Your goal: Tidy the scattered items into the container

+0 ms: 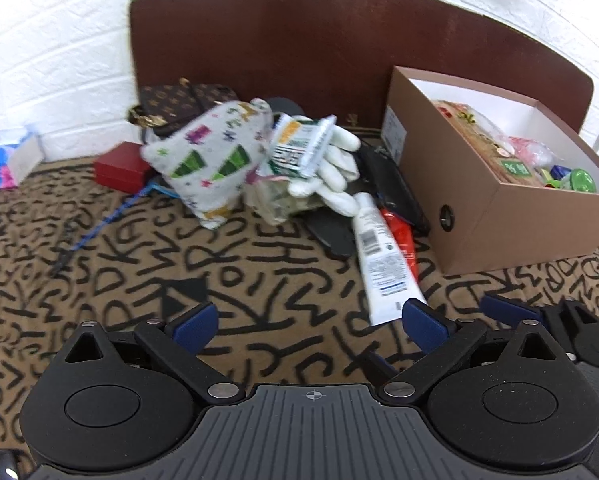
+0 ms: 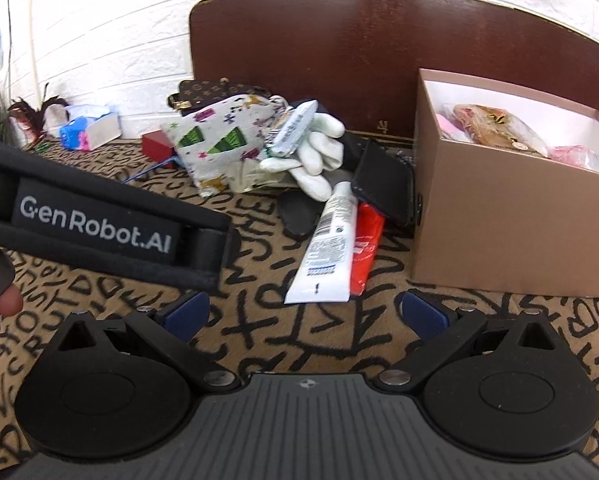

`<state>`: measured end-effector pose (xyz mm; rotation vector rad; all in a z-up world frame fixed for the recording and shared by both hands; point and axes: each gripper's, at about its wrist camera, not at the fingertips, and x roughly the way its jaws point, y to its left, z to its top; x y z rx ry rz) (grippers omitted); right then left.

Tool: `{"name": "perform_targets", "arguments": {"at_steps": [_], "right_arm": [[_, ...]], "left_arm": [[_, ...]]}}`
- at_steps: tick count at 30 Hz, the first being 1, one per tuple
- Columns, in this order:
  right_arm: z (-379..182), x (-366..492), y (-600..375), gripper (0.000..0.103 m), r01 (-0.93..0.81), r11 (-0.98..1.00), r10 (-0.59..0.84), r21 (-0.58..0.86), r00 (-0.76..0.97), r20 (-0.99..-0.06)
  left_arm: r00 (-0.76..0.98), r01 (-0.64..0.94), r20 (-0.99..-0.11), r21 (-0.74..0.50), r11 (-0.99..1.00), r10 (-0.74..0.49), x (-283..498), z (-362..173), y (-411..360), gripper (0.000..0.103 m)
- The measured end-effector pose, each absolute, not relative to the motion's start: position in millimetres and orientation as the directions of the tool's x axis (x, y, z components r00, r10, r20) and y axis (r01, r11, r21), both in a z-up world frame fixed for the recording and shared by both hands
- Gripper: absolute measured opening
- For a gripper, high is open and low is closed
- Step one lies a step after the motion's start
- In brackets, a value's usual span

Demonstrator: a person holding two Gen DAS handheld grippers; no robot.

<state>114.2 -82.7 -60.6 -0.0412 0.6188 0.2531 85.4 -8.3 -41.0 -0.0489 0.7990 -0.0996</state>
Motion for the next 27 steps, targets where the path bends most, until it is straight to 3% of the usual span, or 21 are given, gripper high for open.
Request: {"name": "perform_targets", "arguments": {"at_steps": [12, 25, 27], "right_arm": [[-83, 156, -89, 0.083, -0.193, 0.976, 0.211, 0.098, 0.754, -0.622], [-92, 190, -86, 0.064, -0.163, 0.983, 0.180, 0.084, 0.768, -0.615], [-93, 191, -84, 0.061, -0.166, 0.983, 0.177, 0.076, 0.772, -0.611]], "left_arm": [[0.592, 0.143, -0.770, -0.192, 0.971, -0.240, 145, -68, -26, 0.081], [0.530, 0.172, -0.787, -0.266, 0.949, -0.316, 187, -88, -32, 0.075], [0.528, 0.183, -0.785, -0.269, 0.946, -0.325, 189, -90, -32, 0.063]]}}
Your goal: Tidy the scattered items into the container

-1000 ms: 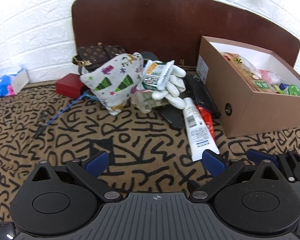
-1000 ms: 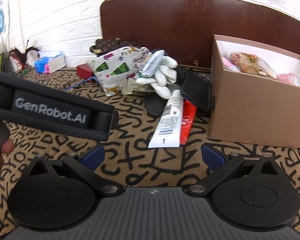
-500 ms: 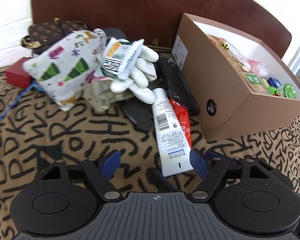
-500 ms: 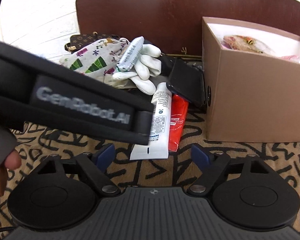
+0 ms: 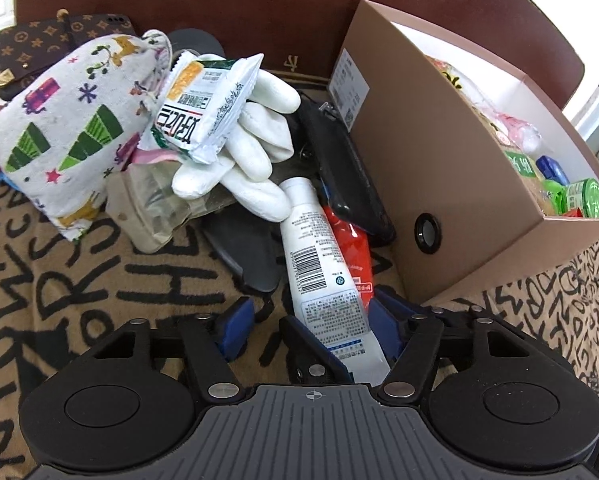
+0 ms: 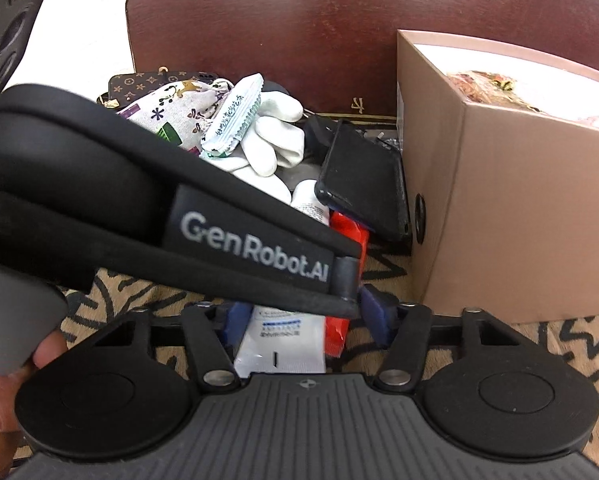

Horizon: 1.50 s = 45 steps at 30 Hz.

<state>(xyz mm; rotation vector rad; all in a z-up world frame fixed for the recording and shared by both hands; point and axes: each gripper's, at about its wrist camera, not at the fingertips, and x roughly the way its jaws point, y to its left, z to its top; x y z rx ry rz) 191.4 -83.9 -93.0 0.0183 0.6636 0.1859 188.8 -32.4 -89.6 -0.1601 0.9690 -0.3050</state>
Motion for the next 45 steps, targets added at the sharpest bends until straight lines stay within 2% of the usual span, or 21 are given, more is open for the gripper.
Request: {"name": "perform_targets", "arguments": {"at_steps": [1, 3, 7, 14, 16, 17, 18, 20, 21, 24, 29, 30, 34, 36, 38, 40, 41, 45], "right_arm": [[-93, 192, -83, 0.058, -0.166, 0.984, 0.173, 0.069, 0.774, -0.609], [-93, 191, -82, 0.055, -0.169, 0.983, 0.174, 0.066, 0.777, -0.604], [-91, 185, -81, 0.045, -0.186, 0.981, 0.179, 0.053, 0.777, -0.604], [-86, 159, -74, 0.042, -0.245, 0.970, 0.199, 0.012, 0.761, -0.617], [-85, 146, -72, 0.038, -0.284, 0.959, 0.234, 0.022, 0.741, -0.630], [-85, 140, -70, 0.038, -0.301, 0.953, 0.251, 0.031, 0.731, -0.634], [-85, 132, -66, 0.033, -0.305, 0.952, 0.244, 0.008, 0.744, -0.623], [-81, 120, -61, 0.023, -0.320, 0.947, 0.233, -0.036, 0.757, -0.611], [-79, 116, -61, 0.017, -0.326, 0.945, 0.246, -0.022, 0.754, -0.609], [-73, 105, -63, 0.011, -0.352, 0.936, 0.292, 0.024, 0.736, -0.611], [-76, 77, -58, 0.010, -0.393, 0.919, 0.326, 0.029, 0.718, -0.615], [-77, 73, -57, 0.010, -0.402, 0.915, 0.333, 0.029, 0.714, -0.615], [-80, 66, -60, 0.011, -0.404, 0.911, 0.364, 0.086, 0.688, -0.628], [-78, 66, -61, 0.014, -0.391, 0.918, 0.347, 0.071, 0.700, -0.625], [-73, 66, -73, 0.024, -0.380, 0.921, 0.345, 0.080, 0.705, -0.619], [-70, 64, -92, 0.046, -0.361, 0.929, 0.336, 0.086, 0.717, -0.610], [-69, 62, -93, 0.050, -0.353, 0.932, 0.330, 0.086, 0.726, -0.604], [-69, 71, -86, 0.051, -0.351, 0.933, 0.328, 0.078, 0.741, -0.587]], "left_arm": [[0.526, 0.191, -0.783, -0.273, 0.943, -0.333, 189, -90, -32, 0.060], [0.525, 0.202, -0.770, -0.301, 0.932, -0.363, 189, -90, -31, 0.049], [0.528, 0.195, -0.757, -0.334, 0.922, -0.386, 184, -89, -29, 0.047], [0.538, 0.198, -0.763, -0.297, 0.934, -0.357, 150, -80, -33, 0.040], [0.534, 0.208, -0.766, -0.291, 0.934, -0.358, 135, -77, -32, 0.013], [0.529, 0.206, -0.765, -0.302, 0.931, -0.366, 128, -75, -31, 0.012], [0.536, 0.202, -0.761, -0.306, 0.930, -0.367, 125, -72, -30, 0.025], [0.555, 0.193, -0.755, -0.293, 0.937, -0.350, 112, -64, -31, 0.021], [0.568, 0.187, -0.754, -0.271, 0.944, -0.329, 108, -61, -32, 0.023], [0.585, 0.180, -0.758, -0.226, 0.958, -0.288, 96, -59, -37, 0.023], [0.559, 0.144, -0.771, -0.270, 0.952, -0.304, 77, -65, -28, 0.025], [0.557, 0.134, -0.776, -0.269, 0.954, -0.297, 73, -65, -26, 0.031], [0.540, 0.093, -0.790, -0.288, 0.953, -0.291, 69, -70, -19, 0.041], [0.554, 0.090, -0.780, -0.292, 0.952, -0.291, 69, -69, -17, 0.054], [0.570, 0.088, -0.774, -0.275, 0.957, -0.275, 70, -66, -19, 0.059], [0.578, 0.093, -0.771, -0.265, 0.960, -0.269, 75, -65, -20, 0.061], [0.579, 0.094, -0.771, -0.262, 0.960, -0.267, 77, -64, -19, 0.062], [0.578, 0.089, -0.775, -0.250, 0.964, -0.255, 91, -63, -16, 0.062]]}}
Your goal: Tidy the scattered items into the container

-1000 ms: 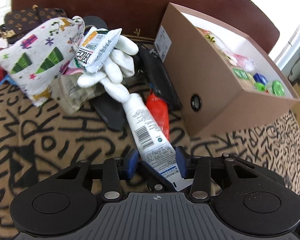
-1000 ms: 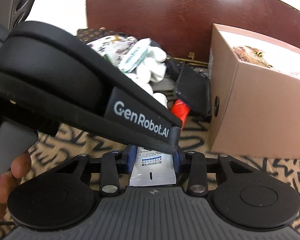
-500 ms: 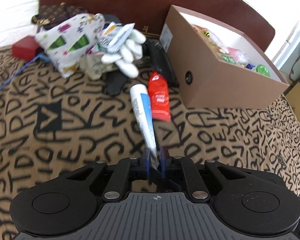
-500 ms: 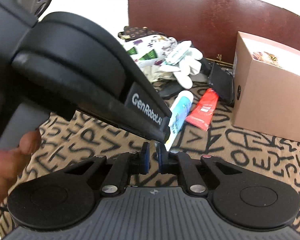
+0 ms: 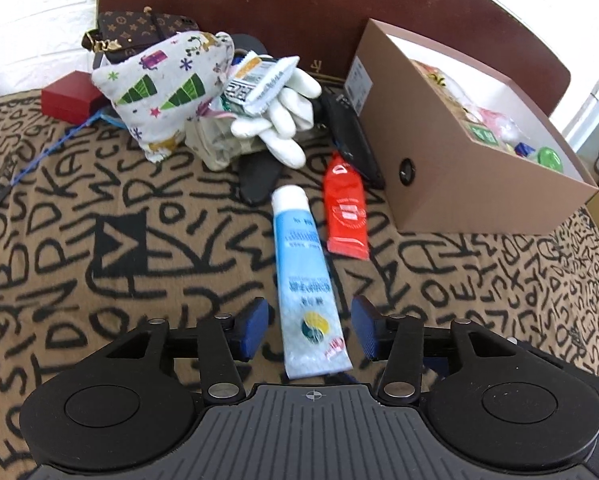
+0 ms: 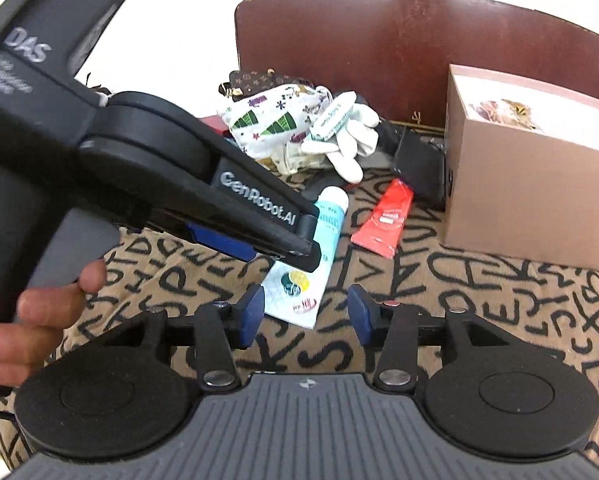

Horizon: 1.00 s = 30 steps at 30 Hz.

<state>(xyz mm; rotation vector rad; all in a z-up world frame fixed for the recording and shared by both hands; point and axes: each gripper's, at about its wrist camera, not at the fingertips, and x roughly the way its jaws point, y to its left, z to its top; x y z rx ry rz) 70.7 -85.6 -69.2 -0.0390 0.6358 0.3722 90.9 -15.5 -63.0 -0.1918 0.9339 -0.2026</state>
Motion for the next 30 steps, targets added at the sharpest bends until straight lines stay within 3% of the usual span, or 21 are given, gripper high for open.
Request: {"name": "perform_targets", "arguments": {"at_steps": [13, 24, 28, 29, 30], "right_arm": [[-74, 113, -72, 0.053, -0.321, 0.942, 0.314, 0.103, 0.727, -0.611], [-88, 137, -64, 0.054, -0.322, 0.938, 0.330, 0.130, 0.707, -0.625], [-90, 141, -61, 0.051, -0.326, 0.938, 0.324, 0.115, 0.713, -0.622], [-91, 141, -60, 0.051, -0.329, 0.938, 0.321, 0.105, 0.715, -0.621], [-91, 140, -59, 0.051, -0.332, 0.938, 0.319, 0.098, 0.716, -0.621]], "left_arm": [[0.524, 0.153, -0.804, -0.237, 0.959, -0.282, 143, -73, -22, 0.062], [0.490, 0.170, -0.813, -0.266, 0.949, -0.316, 167, -88, -15, 0.055], [0.491, 0.183, -0.810, -0.263, 0.947, -0.320, 171, -89, -13, 0.049], [0.495, 0.185, -0.810, -0.255, 0.949, -0.314, 171, -89, -14, 0.040], [0.495, 0.187, -0.811, -0.252, 0.950, -0.312, 171, -88, -14, 0.038]]}}
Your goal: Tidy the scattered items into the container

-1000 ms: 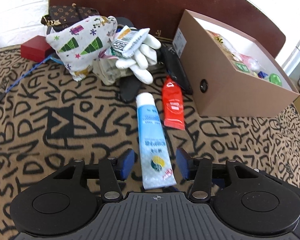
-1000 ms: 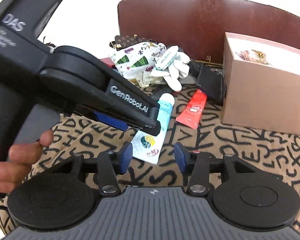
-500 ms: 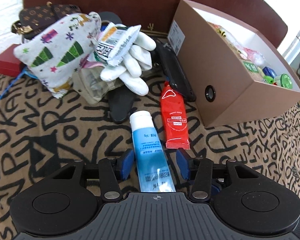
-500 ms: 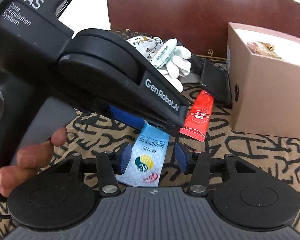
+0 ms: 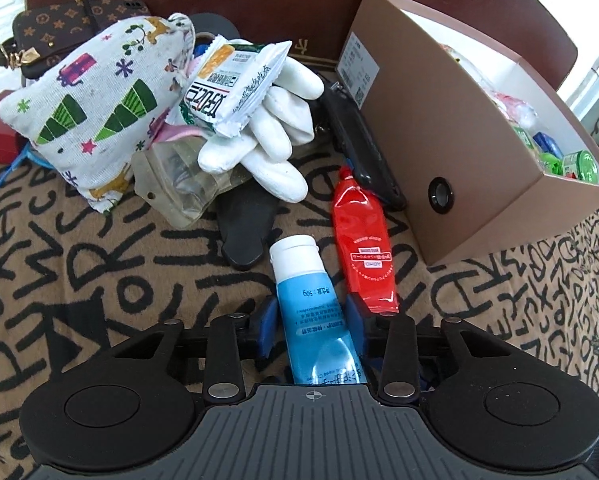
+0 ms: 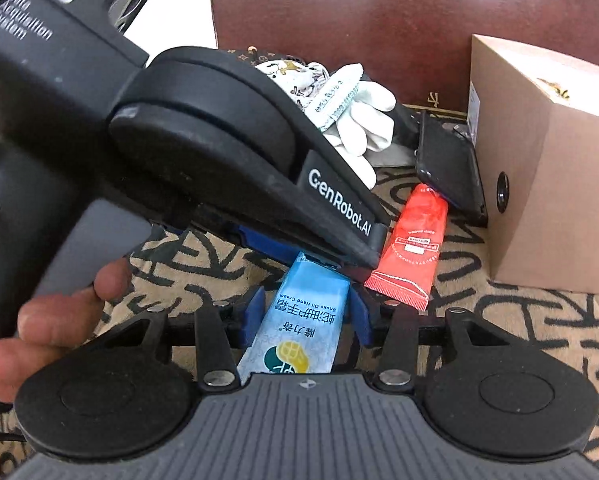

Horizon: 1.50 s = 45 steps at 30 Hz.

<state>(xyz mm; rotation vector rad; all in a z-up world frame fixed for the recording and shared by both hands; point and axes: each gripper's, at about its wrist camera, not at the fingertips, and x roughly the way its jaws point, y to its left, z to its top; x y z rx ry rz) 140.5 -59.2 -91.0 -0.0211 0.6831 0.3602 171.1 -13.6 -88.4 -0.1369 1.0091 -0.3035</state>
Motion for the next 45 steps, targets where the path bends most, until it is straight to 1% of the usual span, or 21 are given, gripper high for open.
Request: {"name": "perform_targets", "arguments": {"at_steps": [11, 16, 23, 30, 37, 45], "right_arm": [[-84, 117, -63, 0.044, -0.346, 0.935, 0.317, 0.082, 0.706, -0.633], [-73, 89, -70, 0.042, -0.351, 0.934, 0.315, 0.065, 0.726, -0.611], [-45, 52, -91, 0.042, -0.328, 0.944, 0.298, 0.037, 0.797, -0.526], [-12, 27, -131, 0.042, -0.276, 0.960, 0.268, 0.044, 0.865, -0.425], [23, 24, -172, 0.042, -0.223, 0.975, 0.213, 0.007, 0.923, -0.321], [61, 45, -214, 0.041, -0.170, 0.981, 0.149, -0.088, 0.966, -0.210]], "left_arm": [[0.497, 0.144, -0.819, -0.247, 0.958, -0.285, 151, -81, -21, 0.036], [0.521, 0.130, -0.806, -0.250, 0.960, -0.280, 130, -67, -30, 0.036], [0.595, 0.173, -0.754, -0.218, 0.960, -0.278, 104, -29, -61, 0.036], [0.660, 0.251, -0.682, -0.194, 0.948, -0.315, 93, 10, -103, 0.036], [0.708, 0.317, -0.601, -0.198, 0.927, -0.371, 105, 49, -145, 0.036], [0.729, 0.393, -0.506, -0.241, 0.887, -0.460, 149, 91, -184, 0.036]]}}
